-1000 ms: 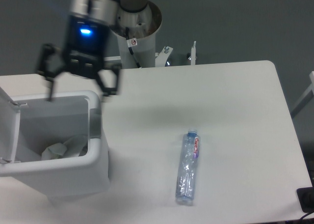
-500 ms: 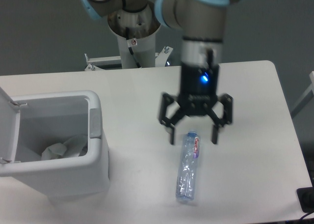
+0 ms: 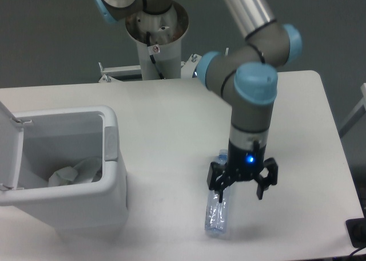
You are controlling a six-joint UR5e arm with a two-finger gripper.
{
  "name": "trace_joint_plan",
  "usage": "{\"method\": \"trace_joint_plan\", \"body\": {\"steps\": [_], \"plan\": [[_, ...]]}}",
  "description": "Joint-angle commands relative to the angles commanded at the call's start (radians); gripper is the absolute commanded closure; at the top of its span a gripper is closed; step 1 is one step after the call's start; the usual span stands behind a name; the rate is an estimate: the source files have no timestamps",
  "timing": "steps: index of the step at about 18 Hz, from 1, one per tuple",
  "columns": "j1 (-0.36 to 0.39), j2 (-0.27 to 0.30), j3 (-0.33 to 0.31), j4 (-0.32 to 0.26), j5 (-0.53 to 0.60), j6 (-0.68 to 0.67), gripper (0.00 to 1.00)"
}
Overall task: Place the trash in the trash can
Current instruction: 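Lower the gripper around the bottle's cap end and close on it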
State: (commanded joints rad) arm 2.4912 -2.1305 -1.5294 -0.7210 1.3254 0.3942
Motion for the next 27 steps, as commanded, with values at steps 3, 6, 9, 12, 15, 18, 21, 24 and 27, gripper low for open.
{"method": "trace_joint_plan", "body": {"steps": [3, 6, 9, 12, 15, 18, 21, 24, 27], "plan": [[-0.020, -0.043, -0.011, 0.002, 0.003, 0.058, 0.00], [-0.025, -0.051, -0.011, 0.008, 0.014, 0.069, 0.00], [-0.031, -0.069, -0.012, 0.008, 0.024, 0.098, 0.00], [-0.032, -0.088, -0.009, 0.008, 0.052, 0.135, 0.00], [-0.048, -0.108, 0.000, 0.009, 0.089, 0.161, 0.00], [-0.048, -0.112, 0.005, 0.009, 0.094, 0.163, 0.00], [-0.049, -0.123, 0.009, 0.009, 0.110, 0.163, 0.00], [-0.051, -0.132, 0.014, 0.009, 0.113, 0.163, 0.00], [-0.057, -0.140, 0.025, 0.009, 0.132, 0.184, 0.02]]}}
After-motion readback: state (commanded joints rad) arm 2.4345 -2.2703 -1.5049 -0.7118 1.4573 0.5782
